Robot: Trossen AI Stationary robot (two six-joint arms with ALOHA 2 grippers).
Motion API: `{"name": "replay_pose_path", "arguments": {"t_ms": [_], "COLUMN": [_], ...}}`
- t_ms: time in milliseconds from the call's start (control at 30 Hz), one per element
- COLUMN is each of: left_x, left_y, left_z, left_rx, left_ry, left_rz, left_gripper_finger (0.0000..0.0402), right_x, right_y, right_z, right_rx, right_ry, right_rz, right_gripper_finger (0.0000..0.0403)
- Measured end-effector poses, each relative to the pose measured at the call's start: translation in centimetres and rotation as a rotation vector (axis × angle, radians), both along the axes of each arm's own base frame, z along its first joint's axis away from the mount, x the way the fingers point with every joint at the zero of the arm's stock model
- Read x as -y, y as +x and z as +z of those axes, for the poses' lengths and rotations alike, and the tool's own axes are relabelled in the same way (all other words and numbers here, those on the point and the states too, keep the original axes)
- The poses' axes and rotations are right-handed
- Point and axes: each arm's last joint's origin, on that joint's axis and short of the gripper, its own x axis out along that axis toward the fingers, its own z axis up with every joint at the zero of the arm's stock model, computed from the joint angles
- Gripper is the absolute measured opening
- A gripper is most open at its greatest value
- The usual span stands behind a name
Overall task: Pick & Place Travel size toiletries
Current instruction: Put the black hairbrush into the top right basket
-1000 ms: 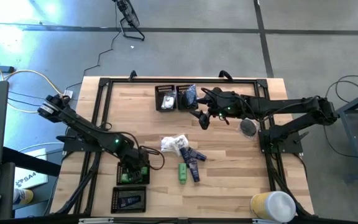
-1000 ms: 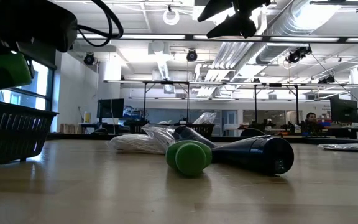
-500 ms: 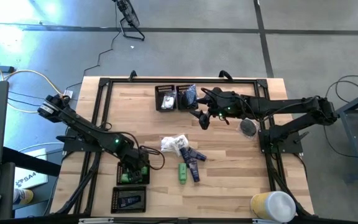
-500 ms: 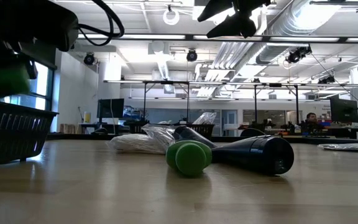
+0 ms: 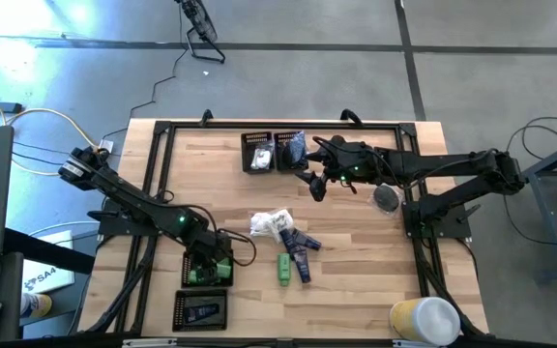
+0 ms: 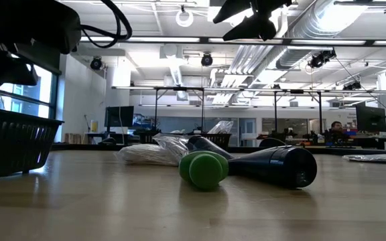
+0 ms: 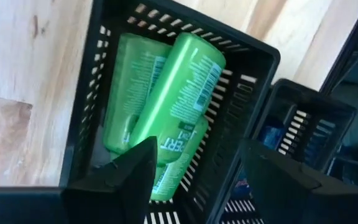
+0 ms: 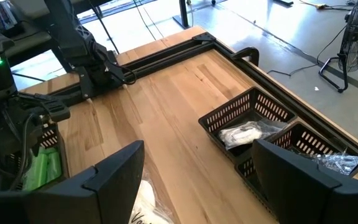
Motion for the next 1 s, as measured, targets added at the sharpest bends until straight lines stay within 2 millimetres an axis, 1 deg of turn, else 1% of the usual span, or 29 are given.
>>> {"name": "replay_pose_path", "arguments": {"t_ms": [167, 433, 567, 733, 900, 1000], "left_x": [-0.3, -2.6, -3.4, -4.7, -6.6, -7.8], "left_y": [0.0, 0.2, -0.1, -0.5, -1.2, -1.4], "left_z": [0.0, 0.4, 1.2, 2.5, 4.0, 5.4], "left_rx": [-0.010, -0.038, -0.025, 0.048, 0.129, 0.200], "left_ry": [-0.019, -0.112, -0.186, -0.249, -0.256, -0.242], "left_rz": [-0.051, -0.075, -0.108, -0.128, -0.113, -0.110], "left_gripper_finger": [0.0187, 0.0136, 0.0116, 0.0086, 0.0059, 0.0046], "right_x": [0.0, 0.0, 0.0, 0.0, 0.0, 0.0], "right_y": [0.0, 0.0, 0.0, 0.0, 0.0, 0.0], "right_z": [0.0, 0.0, 0.0, 0.0, 0.0, 0.0], "right_rx": [0.000, 0.001, 0.003, 0.003, 0.003, 0.003], "right_ry": [0.000, 0.003, 0.009, 0.009, 0.009, 0.009], "right_rz": [-0.001, -0.003, -0.006, -0.007, -0.007, -0.007], "right_gripper_finger": [0.0290, 0.0290, 0.0290, 0.0290, 0.0290, 0.0290]}}
